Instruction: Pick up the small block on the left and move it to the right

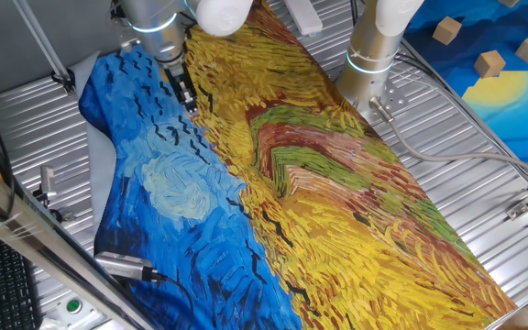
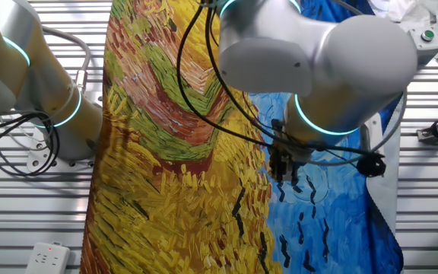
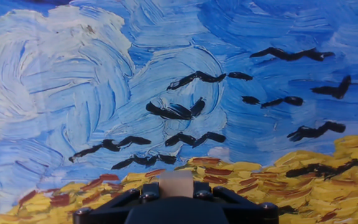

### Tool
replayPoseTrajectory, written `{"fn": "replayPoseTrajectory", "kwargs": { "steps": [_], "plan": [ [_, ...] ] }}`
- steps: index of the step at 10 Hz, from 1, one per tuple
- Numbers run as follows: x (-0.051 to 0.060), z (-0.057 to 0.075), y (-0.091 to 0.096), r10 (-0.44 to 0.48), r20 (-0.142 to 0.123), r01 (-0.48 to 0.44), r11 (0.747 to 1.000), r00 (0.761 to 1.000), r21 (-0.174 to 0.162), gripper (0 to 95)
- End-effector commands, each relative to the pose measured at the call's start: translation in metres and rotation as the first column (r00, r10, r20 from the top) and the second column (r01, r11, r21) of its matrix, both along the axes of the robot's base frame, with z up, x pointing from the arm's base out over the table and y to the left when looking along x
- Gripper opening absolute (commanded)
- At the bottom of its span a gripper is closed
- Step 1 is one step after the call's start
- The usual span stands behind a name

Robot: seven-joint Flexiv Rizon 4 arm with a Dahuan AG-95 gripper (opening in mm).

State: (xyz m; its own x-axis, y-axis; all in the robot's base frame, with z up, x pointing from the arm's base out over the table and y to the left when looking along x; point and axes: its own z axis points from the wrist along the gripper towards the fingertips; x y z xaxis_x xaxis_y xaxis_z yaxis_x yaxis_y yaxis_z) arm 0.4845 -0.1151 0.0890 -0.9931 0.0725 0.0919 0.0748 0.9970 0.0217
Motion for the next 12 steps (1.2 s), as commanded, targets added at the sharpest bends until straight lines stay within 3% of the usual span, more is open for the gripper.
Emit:
{"fn": "replayPoseTrajectory", "kwargs": {
  "steps": [1, 6, 10, 12],
  "plan": [
    [0.004, -0.003, 0.016, -0.013, 0.001, 0.013, 1.0, 1.0, -0.015, 0.0],
    [0.015, -0.009, 0.053, -0.054, 0.011, 0.054, 0.998, 0.998, -0.025, 0.0],
    [0.029, -0.007, 0.06, -0.063, 0.009, 0.064, 0.998, 0.998, -0.016, 0.0],
    [0.042, -0.005, 0.07, -0.079, 0.005, 0.079, 0.997, 0.997, -0.013, 0.0]
  ]
}}
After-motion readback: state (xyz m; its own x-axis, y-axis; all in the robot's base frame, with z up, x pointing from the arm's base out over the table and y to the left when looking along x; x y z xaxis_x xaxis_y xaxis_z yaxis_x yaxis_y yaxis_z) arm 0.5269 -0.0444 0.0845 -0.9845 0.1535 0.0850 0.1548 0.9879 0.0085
